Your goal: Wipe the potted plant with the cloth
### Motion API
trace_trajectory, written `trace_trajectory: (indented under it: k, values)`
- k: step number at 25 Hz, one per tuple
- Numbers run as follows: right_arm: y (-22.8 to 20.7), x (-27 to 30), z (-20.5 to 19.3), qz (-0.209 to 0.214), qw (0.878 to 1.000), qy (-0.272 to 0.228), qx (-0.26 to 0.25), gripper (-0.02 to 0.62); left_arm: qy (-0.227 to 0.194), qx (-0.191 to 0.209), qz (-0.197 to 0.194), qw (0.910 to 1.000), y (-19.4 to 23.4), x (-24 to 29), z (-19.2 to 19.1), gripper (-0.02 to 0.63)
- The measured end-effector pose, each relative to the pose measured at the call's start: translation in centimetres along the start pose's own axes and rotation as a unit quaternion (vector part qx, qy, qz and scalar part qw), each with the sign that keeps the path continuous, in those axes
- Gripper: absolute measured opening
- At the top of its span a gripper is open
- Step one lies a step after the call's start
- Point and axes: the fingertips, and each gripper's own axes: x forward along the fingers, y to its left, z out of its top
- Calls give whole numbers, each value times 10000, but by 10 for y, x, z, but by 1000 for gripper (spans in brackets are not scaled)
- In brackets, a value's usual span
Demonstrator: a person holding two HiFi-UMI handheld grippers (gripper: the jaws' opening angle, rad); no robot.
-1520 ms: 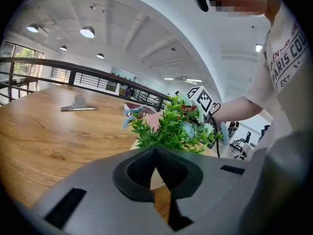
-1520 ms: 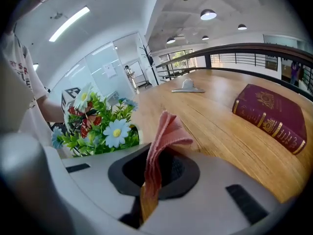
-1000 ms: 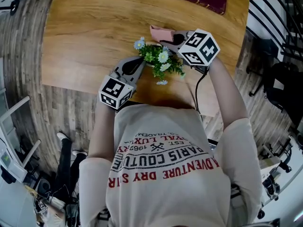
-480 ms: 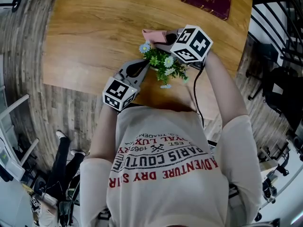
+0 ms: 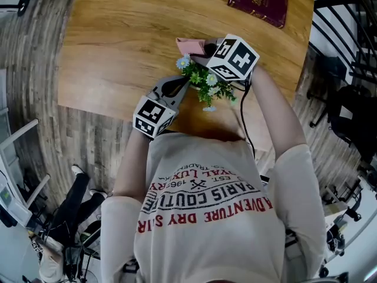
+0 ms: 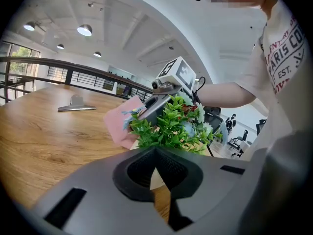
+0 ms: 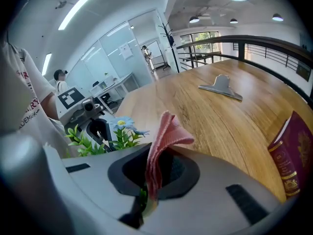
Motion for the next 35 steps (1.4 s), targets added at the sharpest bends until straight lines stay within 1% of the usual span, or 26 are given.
trace_trajectory:
  k: [4, 5, 7, 10, 14, 17, 19, 21, 24, 26, 28, 31, 33, 35]
  values:
    - [-6, -24, 12, -510, 9980, -367, -27, 37, 114, 632, 200, 9977, -4, -1, -4, 15]
    - [-7, -32, 15, -667, 9966, -487, -52, 35, 62, 685, 248, 9973, -5, -2, -2, 15]
    - [-7, -50, 24, -965, 9927, -718, -82, 36, -161, 651, 359, 9971, -6, -9, 6, 15]
    - [-3, -76, 38, -1320, 9858, -1037, -78, 37, -407, 722, 638, 9945, -1, -24, 22, 15]
    - [15, -96, 55, -1580, 9793, -1260, -61, 36, -627, 846, 936, 9900, 9, -43, 41, 15]
    - [29, -95, 67, -1787, 9751, -1310, 43, 36, -863, 919, 984, 9871, 22, -57, 59, 15]
    - [41, -88, 76, -1959, 9714, -1340, 118, 35, -989, 992, 925, 9858, 31, -69, 68, 15]
    - [55, -77, 86, -2017, 9694, -1384, 190, 35, -1010, 1084, 824, 9855, 41, -81, 71, 15]
    - [74, -55, 97, -1997, 9676, -1464, 484, 36, -864, 1209, 605, 9870, 54, -96, 69, 15]
    - [79, -38, 99, -2153, 9629, -1436, 763, 35, -759, 1254, 444, 9882, 65, -106, 66, 15]
    - [78, -16, 96, -2388, 9573, -1288, 995, 37, -661, 1269, 328, 9892, 80, -115, 62, 15]
    - [81, 22, 84, -2528, 9516, -1104, 1355, 37, -462, 1301, 147, 9903, 99, -128, 47, 15]
    - [83, 39, 72, -2701, 9430, -1014, 1658, 37, -302, 1389, -35, 9898, 103, -133, 37, 15]
    - [81, 49, 57, -2959, 9305, -931, 1946, 35, -190, 1438, -186, 9892, 105, -133, 29, 15]
